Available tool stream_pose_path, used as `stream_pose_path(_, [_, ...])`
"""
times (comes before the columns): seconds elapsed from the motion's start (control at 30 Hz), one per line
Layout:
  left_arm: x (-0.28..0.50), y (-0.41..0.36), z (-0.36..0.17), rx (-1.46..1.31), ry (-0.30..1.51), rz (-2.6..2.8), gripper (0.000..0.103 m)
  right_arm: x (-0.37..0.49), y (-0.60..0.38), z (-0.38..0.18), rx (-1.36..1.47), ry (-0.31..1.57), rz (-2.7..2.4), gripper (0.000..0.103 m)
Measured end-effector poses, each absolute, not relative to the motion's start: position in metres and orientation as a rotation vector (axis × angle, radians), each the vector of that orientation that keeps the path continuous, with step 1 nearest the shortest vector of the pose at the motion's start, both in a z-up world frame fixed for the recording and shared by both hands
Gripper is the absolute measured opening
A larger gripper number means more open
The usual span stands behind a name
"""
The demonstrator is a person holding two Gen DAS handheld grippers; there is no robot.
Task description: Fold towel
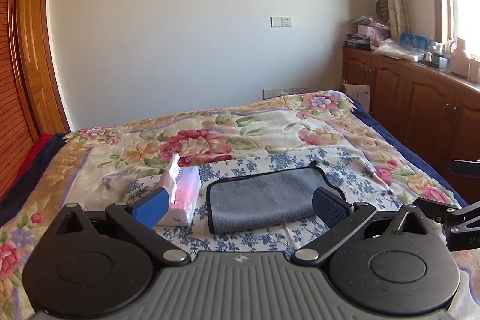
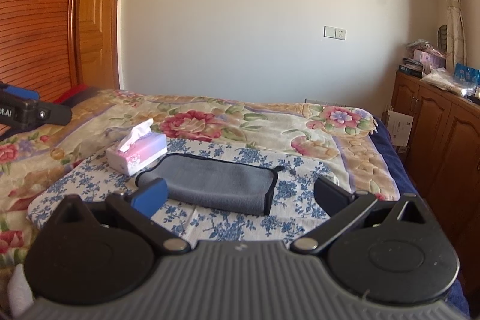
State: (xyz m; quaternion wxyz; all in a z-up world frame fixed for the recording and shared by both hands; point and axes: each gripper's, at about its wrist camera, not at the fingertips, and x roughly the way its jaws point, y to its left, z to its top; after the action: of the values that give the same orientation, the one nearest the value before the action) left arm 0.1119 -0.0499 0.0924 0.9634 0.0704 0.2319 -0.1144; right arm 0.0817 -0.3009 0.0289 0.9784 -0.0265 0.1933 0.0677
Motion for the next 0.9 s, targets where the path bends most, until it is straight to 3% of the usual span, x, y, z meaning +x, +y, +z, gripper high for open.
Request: stream_pose_path(0.9, [0.054,-0.029,0.052,0.122,0.508,-0.193,0.103,0.038,-0.299,0.007,0.009,0.411,0.112,0.103])
